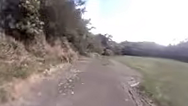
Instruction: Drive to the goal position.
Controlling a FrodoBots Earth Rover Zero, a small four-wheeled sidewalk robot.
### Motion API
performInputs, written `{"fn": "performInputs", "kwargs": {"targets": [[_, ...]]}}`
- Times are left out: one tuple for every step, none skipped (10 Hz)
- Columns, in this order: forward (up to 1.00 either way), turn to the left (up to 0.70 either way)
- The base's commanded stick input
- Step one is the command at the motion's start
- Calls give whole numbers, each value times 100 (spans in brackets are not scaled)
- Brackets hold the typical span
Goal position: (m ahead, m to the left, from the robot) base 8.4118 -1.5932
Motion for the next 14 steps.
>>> {"fn": "performInputs", "kwargs": {"targets": [[100, -25], [100, -32], [100, -34], [100, -35], [100, -36], [100, -37], [100, -39], [100, -40], [100, -40], [100, -40], [100, -40], [100, -40], [100, -35], [100, -30]]}}
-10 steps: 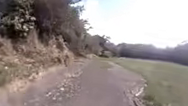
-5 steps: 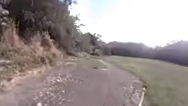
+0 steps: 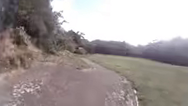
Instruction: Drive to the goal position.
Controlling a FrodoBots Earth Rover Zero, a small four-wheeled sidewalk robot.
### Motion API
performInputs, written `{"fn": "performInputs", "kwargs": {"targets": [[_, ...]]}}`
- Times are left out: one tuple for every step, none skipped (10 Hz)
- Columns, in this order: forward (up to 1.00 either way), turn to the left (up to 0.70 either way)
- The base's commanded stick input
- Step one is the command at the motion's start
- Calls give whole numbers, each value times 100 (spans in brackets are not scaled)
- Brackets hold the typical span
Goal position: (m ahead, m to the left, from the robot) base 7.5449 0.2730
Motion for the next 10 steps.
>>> {"fn": "performInputs", "kwargs": {"targets": [[100, -6], [100, -3], [100, 0], [100, 0], [100, 0], [100, 3], [100, 3], [100, 19], [100, 20], [100, 21]]}}
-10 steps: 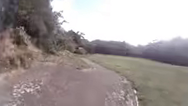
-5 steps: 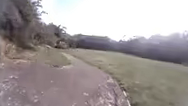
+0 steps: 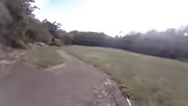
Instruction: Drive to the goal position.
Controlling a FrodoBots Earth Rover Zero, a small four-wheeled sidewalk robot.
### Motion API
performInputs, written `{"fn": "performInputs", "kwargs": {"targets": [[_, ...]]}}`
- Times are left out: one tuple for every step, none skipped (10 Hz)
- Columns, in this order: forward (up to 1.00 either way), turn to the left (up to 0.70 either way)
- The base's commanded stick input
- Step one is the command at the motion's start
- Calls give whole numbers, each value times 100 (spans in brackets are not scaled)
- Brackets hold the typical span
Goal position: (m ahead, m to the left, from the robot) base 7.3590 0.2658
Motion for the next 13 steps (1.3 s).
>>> {"fn": "performInputs", "kwargs": {"targets": [[100, 25], [100, 25], [100, 12], [100, 8], [100, 3], [100, 2], [100, 0], [100, 0], [100, 0], [100, 1], [100, 14], [100, 18], [100, 22]]}}
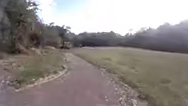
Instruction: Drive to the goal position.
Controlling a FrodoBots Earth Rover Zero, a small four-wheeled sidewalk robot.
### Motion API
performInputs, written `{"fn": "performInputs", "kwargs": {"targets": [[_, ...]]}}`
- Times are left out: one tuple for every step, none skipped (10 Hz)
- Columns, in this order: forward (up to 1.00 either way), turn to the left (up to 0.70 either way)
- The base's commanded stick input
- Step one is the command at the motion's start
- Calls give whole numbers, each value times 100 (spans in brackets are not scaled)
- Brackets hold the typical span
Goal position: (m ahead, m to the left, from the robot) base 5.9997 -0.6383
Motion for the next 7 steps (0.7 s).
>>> {"fn": "performInputs", "kwargs": {"targets": [[100, 10], [100, 2], [100, 0], [100, 0], [100, 0], [100, 0], [100, 6]]}}
